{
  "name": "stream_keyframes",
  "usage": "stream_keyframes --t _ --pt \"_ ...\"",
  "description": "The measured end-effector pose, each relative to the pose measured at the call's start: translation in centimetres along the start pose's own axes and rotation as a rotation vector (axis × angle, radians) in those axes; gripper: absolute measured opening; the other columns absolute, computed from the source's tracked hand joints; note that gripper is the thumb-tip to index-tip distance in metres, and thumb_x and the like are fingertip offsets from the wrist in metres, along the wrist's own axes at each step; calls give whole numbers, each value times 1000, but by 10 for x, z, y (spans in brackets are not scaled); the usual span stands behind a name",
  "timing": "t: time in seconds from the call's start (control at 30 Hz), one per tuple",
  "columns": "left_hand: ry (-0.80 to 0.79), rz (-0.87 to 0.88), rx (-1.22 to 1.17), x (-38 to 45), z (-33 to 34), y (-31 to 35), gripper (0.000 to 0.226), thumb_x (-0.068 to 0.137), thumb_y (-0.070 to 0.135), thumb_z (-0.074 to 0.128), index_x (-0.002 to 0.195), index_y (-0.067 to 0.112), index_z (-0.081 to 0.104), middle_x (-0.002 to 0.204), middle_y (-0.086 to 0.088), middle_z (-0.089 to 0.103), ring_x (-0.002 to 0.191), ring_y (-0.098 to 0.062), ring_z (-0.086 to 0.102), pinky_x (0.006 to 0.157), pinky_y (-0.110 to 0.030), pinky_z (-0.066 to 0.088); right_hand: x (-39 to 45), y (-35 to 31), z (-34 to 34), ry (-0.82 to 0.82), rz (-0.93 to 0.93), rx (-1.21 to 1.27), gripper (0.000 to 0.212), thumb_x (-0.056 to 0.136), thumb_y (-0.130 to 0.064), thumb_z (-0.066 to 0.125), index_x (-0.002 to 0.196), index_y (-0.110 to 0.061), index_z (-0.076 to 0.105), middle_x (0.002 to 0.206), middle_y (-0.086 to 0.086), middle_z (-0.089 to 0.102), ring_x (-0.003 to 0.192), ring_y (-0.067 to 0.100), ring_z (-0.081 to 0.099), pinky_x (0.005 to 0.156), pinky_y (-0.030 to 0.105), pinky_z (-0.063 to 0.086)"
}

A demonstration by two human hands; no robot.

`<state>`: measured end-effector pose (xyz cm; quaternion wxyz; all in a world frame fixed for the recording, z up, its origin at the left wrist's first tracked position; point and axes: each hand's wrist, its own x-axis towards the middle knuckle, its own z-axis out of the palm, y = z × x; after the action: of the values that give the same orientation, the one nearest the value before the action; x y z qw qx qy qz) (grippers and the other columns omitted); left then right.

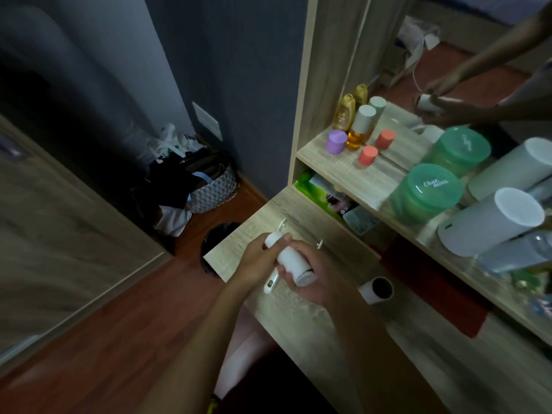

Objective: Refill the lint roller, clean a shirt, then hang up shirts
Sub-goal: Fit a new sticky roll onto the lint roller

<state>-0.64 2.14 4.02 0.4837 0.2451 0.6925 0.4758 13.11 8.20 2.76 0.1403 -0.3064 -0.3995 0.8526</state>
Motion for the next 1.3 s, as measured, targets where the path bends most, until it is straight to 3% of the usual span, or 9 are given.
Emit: stream_keyframes --t 0.13,0.23,0.4,0.53,0.63,0.77,0.9,1.0,1.3 --pt "168 -40 -115 1 -14 1 37 84 49 65 99 15 67 98 -9 72 90 -20 70 84 -42 58 7 -4 22 265 99 239 32 85 -33 67 107 -12 58 98 0 68 110 11 64 95 32 51" --pt "281 -82 -239 0 -30 1 34 88 47 61 100 16 66 98 -7 71 91 -18 68 82 -35 57 4 -9 21 373 414 418 38 87 -41 62 99 -6 66 84 11 75 84 20 68 60 26 55" --pt "400 -154 -402 0 -52 -7 46 85 50 63 109 12 65 106 -9 69 99 -22 65 78 -33 53 8 -3 23 435 405 524 29 86 -29 54 96 -3 60 57 8 67 48 17 63 48 26 53" --pt "471 -200 -503 2 -64 -11 44 86 48 63 109 12 60 97 -7 67 88 -19 64 71 -30 53 19 -7 30 322 320 440 21 93 2 41 109 -2 54 78 15 71 71 22 68 69 30 59" --pt "493 -220 -535 5 -73 -18 47 84 50 63 111 11 60 98 -10 67 86 -21 64 76 -35 53 25 -8 28 220 206 176 26 92 8 49 117 7 51 112 23 65 89 26 66 77 32 55" --pt "514 -288 -523 12 -79 -22 44 85 50 62 106 12 61 93 -9 65 85 -22 65 77 -38 56 48 -12 31 333 -30 -799 23 78 -13 75 98 -9 63 92 12 68 72 17 64 68 30 54" --pt "512 -386 -510 22 -88 -27 71 76 63 62 118 6 59 106 -17 67 76 -28 64 60 -39 54 71 -14 31 172 -168 -1371 22 82 -10 67 104 -8 71 105 6 71 99 20 65 85 20 43" --pt "474 -344 -538 6 -88 -29 69 62 64 71 107 13 61 104 -13 69 91 -27 69 83 -42 57 84 -8 27 135 -93 -1596 26 85 -14 66 111 -17 63 113 2 67 109 21 62 96 29 45" --pt "476 -303 -605 2 -103 -41 44 82 45 69 104 9 59 105 -13 65 90 -23 66 71 -36 55 90 11 20 139 -6 -1867 22 84 -23 68 105 -17 64 109 1 67 104 19 63 90 34 50"
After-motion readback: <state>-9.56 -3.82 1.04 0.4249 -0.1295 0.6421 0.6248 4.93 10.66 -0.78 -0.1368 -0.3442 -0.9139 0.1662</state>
